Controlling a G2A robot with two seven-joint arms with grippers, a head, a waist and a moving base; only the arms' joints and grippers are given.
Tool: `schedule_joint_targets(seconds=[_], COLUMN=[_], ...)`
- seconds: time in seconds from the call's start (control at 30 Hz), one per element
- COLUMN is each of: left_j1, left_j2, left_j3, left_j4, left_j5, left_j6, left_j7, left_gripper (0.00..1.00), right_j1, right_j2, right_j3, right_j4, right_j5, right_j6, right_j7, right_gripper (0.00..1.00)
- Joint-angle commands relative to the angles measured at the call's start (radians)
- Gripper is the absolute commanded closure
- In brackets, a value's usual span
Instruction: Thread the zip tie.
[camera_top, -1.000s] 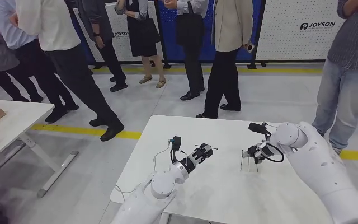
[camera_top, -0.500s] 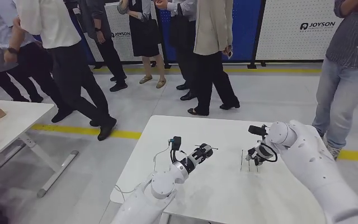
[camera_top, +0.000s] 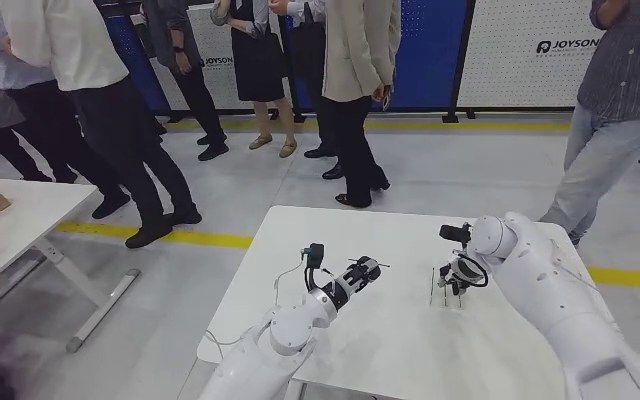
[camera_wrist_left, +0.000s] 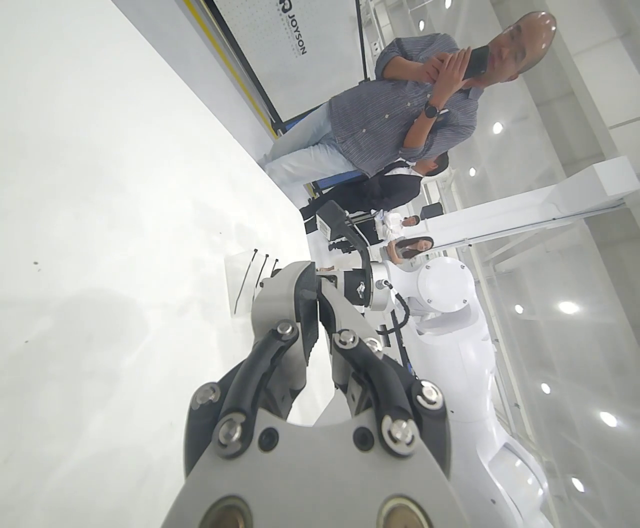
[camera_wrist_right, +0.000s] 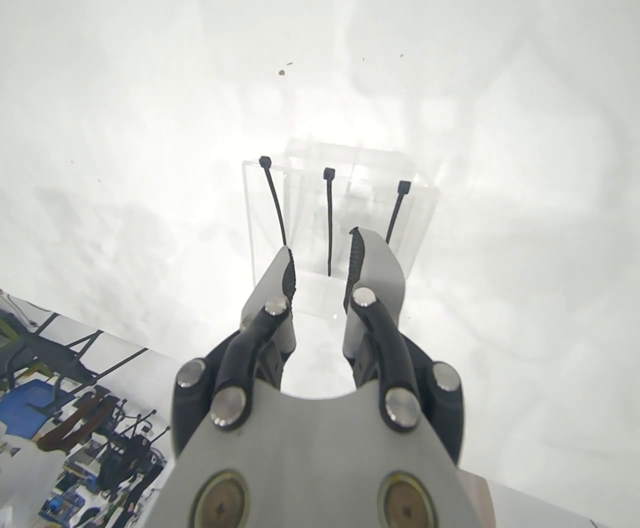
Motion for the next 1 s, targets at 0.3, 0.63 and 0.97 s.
schedule_joint_targets(seconds=[0.3, 0.63, 0.97], left_j1=[0.0, 0.0, 0.0], left_j2=[0.0, 0.0, 0.0], left_j3=[0.0, 0.0, 0.0], left_j4=[0.0, 0.0, 0.0], left_j5=[0.0, 0.0, 0.0], left_j6=[0.0, 0.0, 0.0], left_j7=[0.0, 0.0, 0.0], left_gripper=[1.0, 1.0, 1.0], right_j1=[0.027, 0.017, -0.121], right_j2=[-0.039, -0.011, 0.121], right_j3=[0.004, 0.056, 0.238], right_j4=[0.108, 0.073, -0.213], right_j5=[0.038, 0.061, 0.077], right_j6=[-0.074, -0.139, -0.163], right_j7=[-0.025, -0.071, -0.106], right_gripper=[0.71, 0.71, 0.67])
